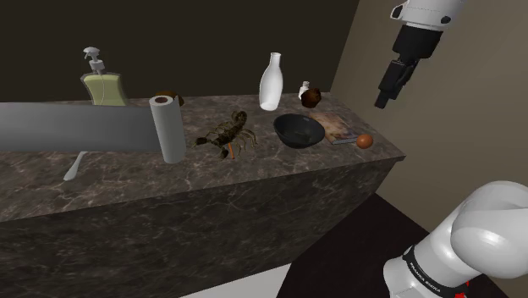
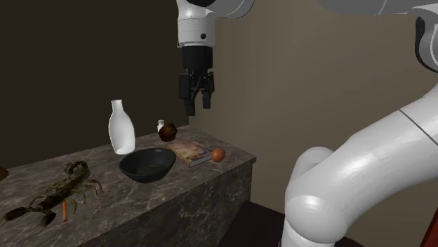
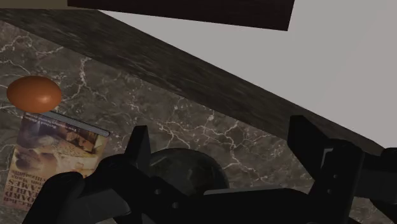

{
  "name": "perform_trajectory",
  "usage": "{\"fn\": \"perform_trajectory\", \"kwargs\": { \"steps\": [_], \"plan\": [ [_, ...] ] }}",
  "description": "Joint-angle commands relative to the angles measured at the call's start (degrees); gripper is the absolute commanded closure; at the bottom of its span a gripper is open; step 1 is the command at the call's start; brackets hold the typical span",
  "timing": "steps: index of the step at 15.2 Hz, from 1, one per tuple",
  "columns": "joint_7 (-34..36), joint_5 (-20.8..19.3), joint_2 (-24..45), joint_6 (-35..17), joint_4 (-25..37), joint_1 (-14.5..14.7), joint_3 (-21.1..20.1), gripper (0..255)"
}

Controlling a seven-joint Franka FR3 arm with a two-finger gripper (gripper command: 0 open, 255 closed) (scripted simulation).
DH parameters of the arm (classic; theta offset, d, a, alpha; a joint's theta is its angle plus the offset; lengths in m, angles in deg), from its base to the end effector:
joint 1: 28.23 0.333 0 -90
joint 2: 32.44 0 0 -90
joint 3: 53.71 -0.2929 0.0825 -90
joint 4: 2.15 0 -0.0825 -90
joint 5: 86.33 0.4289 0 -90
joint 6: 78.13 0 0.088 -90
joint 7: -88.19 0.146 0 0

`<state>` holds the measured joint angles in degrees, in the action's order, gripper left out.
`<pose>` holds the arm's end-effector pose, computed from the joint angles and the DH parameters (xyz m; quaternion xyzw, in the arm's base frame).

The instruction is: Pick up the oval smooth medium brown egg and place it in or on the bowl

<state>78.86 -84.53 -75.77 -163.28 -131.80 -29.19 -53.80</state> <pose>0.3668 -0.0007 0.5648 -0.9970 -0.0747 0.0088 0.0160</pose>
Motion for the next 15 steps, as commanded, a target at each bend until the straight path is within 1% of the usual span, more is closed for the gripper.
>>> {"fn": "perform_trajectory", "kwargs": {
  "steps": [1,8,15],
  "plan": [
    [0.0,0.0,0.0,0.0,0.0,0.0,0.0,0],
    [-17.0,-9.4,-1.4,-9.0,-10.8,1.5,6.0,0],
    [-32.8,-19.6,1.9,-21.1,-17.9,1.9,13.4,0]
  ]
}}
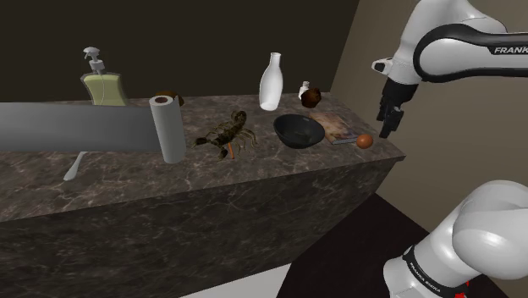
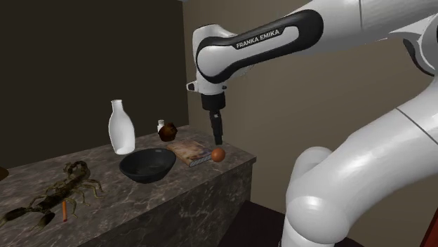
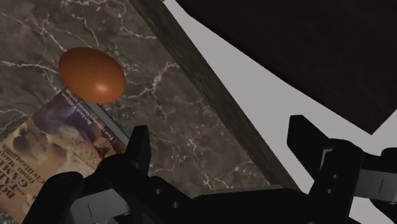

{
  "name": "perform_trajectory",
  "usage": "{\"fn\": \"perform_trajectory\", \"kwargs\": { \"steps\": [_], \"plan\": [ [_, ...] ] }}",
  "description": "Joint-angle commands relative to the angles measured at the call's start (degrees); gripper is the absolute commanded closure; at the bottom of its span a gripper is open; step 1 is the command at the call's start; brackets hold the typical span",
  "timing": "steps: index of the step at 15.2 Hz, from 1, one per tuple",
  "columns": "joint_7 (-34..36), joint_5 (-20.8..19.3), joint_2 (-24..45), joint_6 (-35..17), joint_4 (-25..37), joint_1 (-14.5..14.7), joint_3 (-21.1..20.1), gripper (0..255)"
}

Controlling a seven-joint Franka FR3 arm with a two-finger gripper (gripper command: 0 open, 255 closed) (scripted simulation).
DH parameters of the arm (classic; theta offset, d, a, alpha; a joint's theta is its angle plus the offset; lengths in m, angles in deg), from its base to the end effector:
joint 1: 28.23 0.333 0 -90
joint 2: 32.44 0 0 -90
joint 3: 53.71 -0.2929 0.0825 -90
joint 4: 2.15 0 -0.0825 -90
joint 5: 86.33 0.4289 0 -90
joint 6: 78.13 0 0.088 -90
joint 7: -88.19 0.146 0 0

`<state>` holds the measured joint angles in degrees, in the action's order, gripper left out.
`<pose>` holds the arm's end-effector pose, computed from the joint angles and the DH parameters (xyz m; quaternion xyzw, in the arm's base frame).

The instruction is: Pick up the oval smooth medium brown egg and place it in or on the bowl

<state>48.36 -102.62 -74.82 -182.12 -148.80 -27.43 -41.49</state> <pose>0.3782 -0.1033 0.4272 0.9499 0.3055 -0.0320 0.0581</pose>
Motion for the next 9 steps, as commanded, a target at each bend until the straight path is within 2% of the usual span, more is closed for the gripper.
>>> {"fn": "perform_trajectory", "kwargs": {
  "steps": [1,9],
  "plan": [
    [-4.4,-3.0,1.9,-4.3,-1.6,0.1,2.2,0],
    [-20.6,-13.7,14.2,-22.4,-3.1,0.4,11.6,0]
  ]
}}
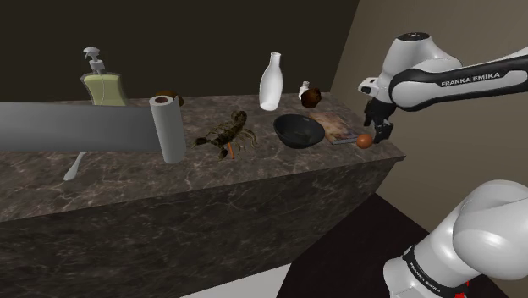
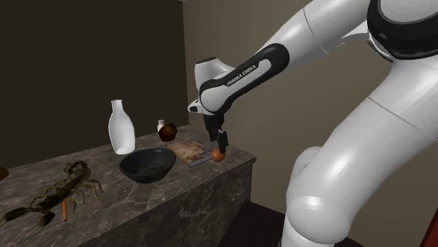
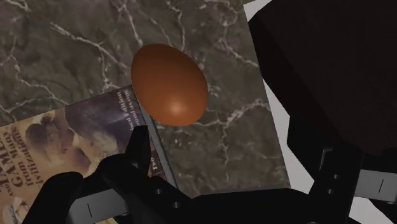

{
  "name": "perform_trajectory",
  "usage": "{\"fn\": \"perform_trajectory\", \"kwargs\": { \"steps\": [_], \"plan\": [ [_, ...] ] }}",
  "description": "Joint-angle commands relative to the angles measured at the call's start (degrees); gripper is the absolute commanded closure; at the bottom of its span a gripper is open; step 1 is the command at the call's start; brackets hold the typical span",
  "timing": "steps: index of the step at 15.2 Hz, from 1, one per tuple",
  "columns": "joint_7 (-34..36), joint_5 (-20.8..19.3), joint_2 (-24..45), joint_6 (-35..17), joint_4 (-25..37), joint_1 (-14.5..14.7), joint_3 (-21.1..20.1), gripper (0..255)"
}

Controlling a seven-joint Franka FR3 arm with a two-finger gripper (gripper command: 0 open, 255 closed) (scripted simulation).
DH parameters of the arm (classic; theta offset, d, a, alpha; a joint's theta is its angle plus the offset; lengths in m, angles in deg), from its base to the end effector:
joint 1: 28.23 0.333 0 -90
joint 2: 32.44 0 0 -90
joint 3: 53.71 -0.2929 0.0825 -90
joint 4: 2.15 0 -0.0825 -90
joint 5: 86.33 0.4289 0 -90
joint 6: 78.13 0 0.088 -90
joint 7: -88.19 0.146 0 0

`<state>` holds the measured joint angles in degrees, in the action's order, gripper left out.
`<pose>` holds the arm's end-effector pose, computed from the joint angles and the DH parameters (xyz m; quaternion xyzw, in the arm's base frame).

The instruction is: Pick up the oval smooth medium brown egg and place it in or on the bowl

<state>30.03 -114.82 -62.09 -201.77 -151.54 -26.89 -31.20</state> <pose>0.4087 -0.1739 0.3337 0.8816 0.4570 -0.0477 0.1077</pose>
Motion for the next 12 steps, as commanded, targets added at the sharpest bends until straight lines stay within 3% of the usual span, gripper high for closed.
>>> {"fn": "perform_trajectory", "kwargs": {
  "steps": [1,3,12],
  "plan": [
    [-4.2,-2.6,3.5,-5.2,-0.1,0.0,2.4,0],
    [-7.1,-3.9,6.8,-8.9,0.5,0.3,4.2,0],
    [-6.7,-5.2,12.4,-16.3,-0.9,-0.2,6.4,0]
  ]
}}
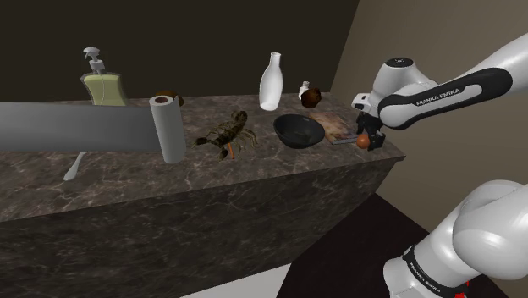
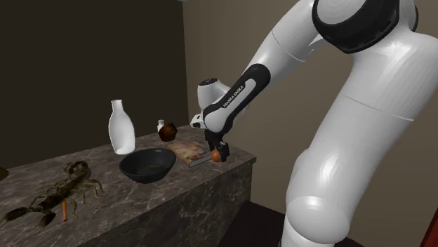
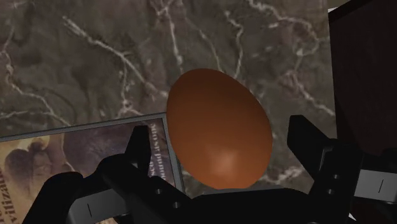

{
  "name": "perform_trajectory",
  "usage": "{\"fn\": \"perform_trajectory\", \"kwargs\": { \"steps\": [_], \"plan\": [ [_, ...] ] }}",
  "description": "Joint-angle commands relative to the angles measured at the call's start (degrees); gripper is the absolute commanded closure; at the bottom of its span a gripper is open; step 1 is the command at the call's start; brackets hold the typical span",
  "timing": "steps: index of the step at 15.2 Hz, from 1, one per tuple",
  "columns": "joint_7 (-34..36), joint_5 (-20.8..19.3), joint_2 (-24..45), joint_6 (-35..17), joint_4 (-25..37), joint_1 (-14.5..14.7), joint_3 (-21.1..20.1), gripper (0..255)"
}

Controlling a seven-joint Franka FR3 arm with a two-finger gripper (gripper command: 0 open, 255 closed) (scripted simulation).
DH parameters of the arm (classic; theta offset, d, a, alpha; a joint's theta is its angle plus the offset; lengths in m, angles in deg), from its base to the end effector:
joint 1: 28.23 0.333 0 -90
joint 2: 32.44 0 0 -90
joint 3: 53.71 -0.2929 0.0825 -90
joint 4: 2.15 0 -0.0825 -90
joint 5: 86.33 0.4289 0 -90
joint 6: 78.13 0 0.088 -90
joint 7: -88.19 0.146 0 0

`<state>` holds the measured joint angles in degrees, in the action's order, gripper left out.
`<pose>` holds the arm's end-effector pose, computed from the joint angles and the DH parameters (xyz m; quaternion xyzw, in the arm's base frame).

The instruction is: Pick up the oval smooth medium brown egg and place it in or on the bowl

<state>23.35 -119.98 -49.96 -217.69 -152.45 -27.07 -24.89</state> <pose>0.4156 -0.2124 0.2570 0.8460 0.5151 -0.0523 0.1276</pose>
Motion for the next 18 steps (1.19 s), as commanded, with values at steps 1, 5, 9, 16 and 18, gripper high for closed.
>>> {"fn": "perform_trajectory", "kwargs": {
  "steps": [1,5,9,16,18],
  "plan": [
    [0.0,-0.1,0.3,-0.4,0.0,0.0,0.1,0],
    [0.0,-0.1,0.3,-0.4,0.0,0.0,0.1,0],
    [0.0,-0.1,0.3,-0.4,0.0,0.0,0.1,255],
    [0.0,-0.1,0.3,-0.4,0.0,0.0,0.1,255],
    [-0.5,0.3,-1.1,1.5,0.6,0.0,-0.2,255]
  ]
}}
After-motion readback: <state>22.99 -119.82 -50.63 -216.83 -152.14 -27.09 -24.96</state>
